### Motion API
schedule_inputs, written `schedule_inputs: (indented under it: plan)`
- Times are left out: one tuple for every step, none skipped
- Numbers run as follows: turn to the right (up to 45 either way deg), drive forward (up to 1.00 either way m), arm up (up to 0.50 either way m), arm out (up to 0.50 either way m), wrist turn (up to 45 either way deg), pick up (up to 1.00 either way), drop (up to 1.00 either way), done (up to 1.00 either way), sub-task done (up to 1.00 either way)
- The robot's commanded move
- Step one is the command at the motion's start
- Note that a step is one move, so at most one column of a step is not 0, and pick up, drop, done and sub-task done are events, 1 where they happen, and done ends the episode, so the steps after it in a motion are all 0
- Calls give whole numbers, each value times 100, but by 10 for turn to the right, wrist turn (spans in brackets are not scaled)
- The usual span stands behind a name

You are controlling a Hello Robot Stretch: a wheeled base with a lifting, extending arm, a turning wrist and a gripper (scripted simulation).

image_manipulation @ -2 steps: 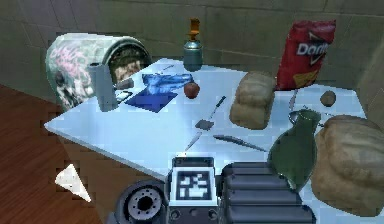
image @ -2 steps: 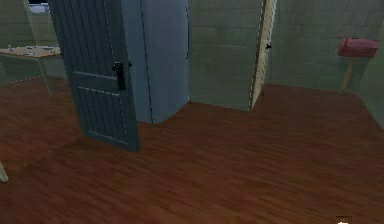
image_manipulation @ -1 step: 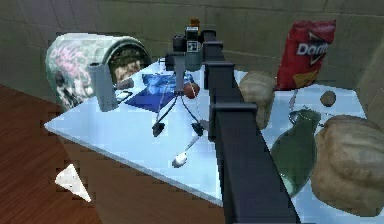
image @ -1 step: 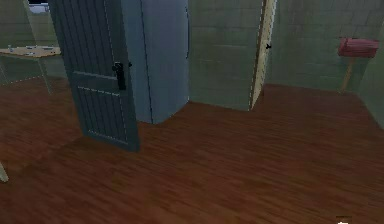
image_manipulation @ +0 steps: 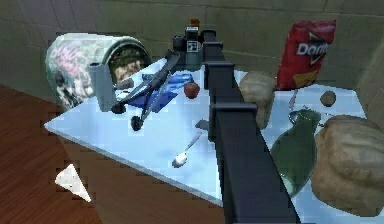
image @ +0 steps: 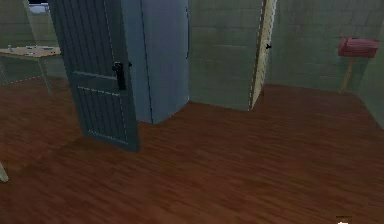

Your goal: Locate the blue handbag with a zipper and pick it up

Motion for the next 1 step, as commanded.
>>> schedule_inputs:
  plan:
    - [0, 0, 0, 0, 450, 0, 0, 0, 0]
